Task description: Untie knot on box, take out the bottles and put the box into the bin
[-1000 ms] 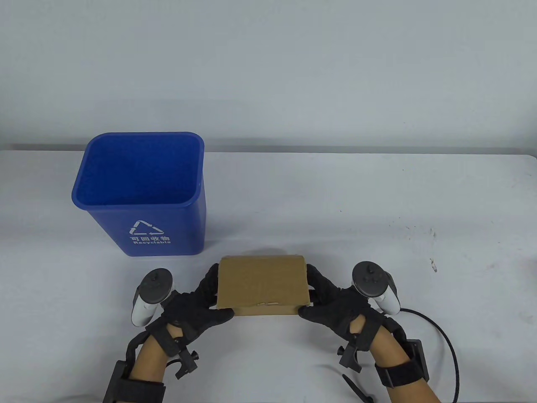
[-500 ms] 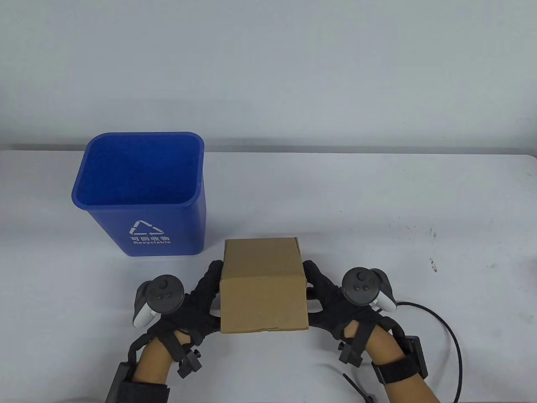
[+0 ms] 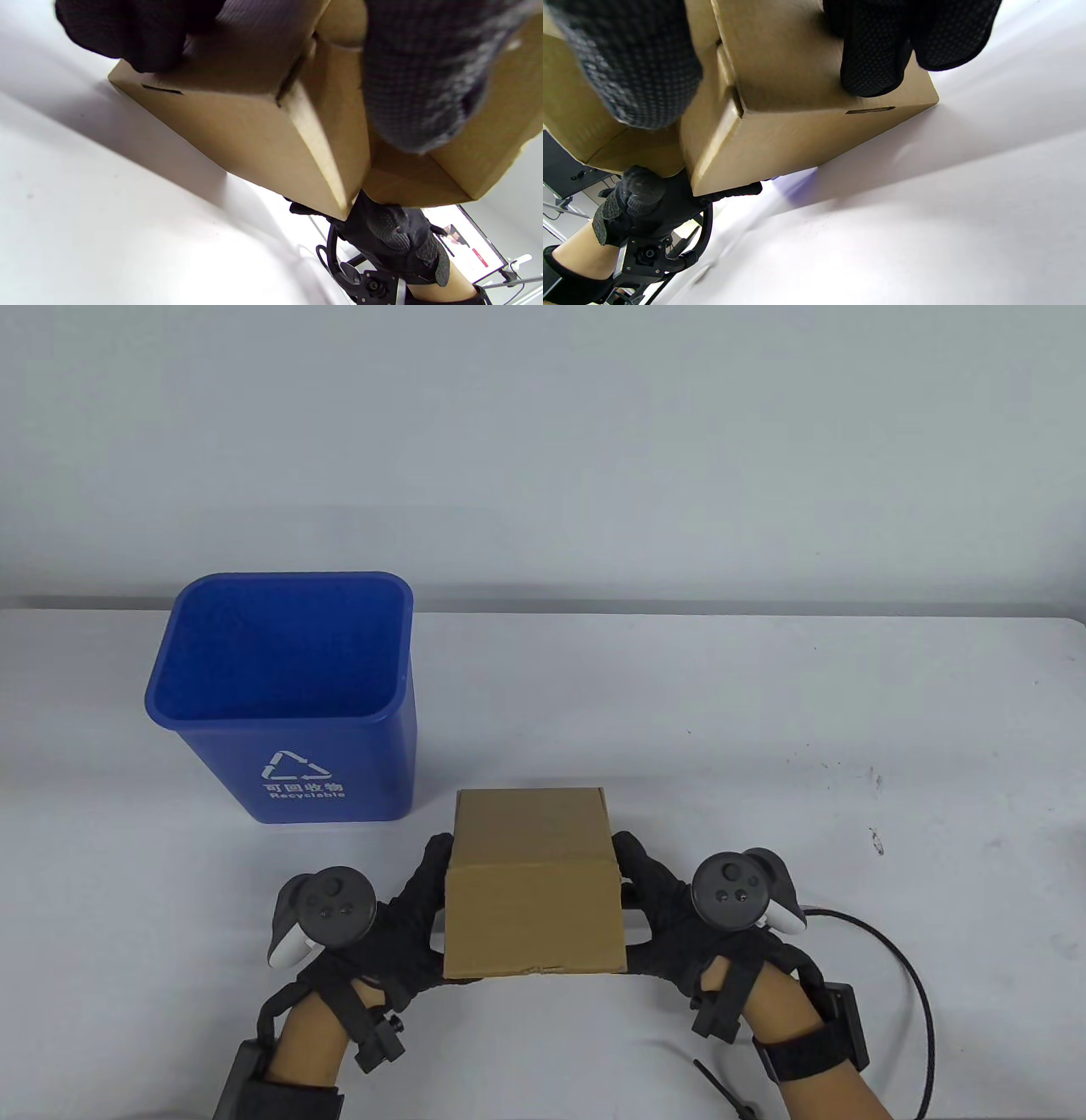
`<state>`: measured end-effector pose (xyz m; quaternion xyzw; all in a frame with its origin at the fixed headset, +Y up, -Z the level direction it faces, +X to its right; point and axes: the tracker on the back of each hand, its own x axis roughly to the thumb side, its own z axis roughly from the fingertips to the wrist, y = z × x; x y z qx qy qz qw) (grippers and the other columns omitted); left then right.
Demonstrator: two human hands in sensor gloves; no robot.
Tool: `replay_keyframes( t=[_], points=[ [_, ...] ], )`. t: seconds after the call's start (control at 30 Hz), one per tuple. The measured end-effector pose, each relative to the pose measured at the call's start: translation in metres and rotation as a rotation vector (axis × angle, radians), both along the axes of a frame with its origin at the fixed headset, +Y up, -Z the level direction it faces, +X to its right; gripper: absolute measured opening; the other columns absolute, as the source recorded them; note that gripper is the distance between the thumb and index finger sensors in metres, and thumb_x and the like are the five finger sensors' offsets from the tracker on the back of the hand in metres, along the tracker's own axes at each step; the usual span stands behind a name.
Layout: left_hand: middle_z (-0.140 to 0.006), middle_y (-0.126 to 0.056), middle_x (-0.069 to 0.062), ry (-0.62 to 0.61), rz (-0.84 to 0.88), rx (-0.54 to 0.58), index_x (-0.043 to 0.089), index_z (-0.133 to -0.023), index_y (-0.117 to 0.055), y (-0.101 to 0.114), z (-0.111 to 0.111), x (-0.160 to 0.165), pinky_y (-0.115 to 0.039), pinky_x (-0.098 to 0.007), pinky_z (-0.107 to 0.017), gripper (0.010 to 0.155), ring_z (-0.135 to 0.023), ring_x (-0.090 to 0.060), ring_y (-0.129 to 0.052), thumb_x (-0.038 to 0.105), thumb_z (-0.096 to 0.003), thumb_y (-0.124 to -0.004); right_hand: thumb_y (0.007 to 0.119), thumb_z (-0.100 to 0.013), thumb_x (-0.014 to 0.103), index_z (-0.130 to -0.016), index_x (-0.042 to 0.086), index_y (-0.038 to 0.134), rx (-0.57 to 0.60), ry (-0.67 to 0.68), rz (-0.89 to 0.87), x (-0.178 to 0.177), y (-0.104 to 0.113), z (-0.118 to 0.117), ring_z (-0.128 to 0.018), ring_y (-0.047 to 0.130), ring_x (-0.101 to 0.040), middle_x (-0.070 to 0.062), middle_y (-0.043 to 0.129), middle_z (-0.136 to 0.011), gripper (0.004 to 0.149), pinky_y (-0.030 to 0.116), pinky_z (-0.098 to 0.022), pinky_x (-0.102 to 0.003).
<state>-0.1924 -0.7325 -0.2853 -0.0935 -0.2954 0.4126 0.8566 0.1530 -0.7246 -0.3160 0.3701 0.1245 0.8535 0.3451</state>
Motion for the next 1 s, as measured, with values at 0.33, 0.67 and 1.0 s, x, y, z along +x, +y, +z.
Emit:
replay_keyframes(
  t=[0.33, 0.67, 1.0],
  points=[
    [-0.105, -0.042, -0.034, 0.026, -0.105, 0.116, 0.016, -0.107, -0.001, 0.011, 0.007, 0.004, -0.064, -0.068, -0.07, 0.126, -0.096, -0.059, -0.075, 0.067, -0.0343, -0.09, 0.082, -0.039, 0.064, -0.103, 0.008, 0.003, 0.035, -0.002, 0.0, -0.002, 0.0, 0.002, -0.088, 0.076, -0.043, -0.025, 0.031, -0.107, 0.116, 0.063, -0.063, -0.06],
    [-0.099, -0.063, -0.027, 0.14, -0.17, 0.299, 0.01, -0.11, -0.017, 0.018, 0.009, 0.003, -0.079, -0.058, -0.064, 0.113, -0.083, -0.047, -0.095, 0.052, -0.0374, -0.094, 0.088, -0.042, 0.047, -0.104, 0.007, 0.014, 0.13, -0.06, 0.009, -0.005, 0.003, 0.002, -0.078, 0.091, -0.034, -0.024, 0.045, -0.104, 0.105, 0.074, -0.06, -0.052],
    [-0.096, -0.069, -0.024, 0.179, -0.095, 0.297, 0.013, -0.11, -0.027, 0.016, 0.008, -0.002, -0.082, -0.056, -0.061, 0.103, -0.078, -0.044, -0.1, 0.056, -0.0393, -0.088, 0.081, -0.045, 0.052, -0.106, 0.009, 0.02, 0.126, -0.085, -0.031, -0.003, 0.004, 0.004, -0.075, 0.093, -0.034, -0.023, 0.051, -0.103, 0.096, 0.076, -0.058, -0.052]
  ],
)
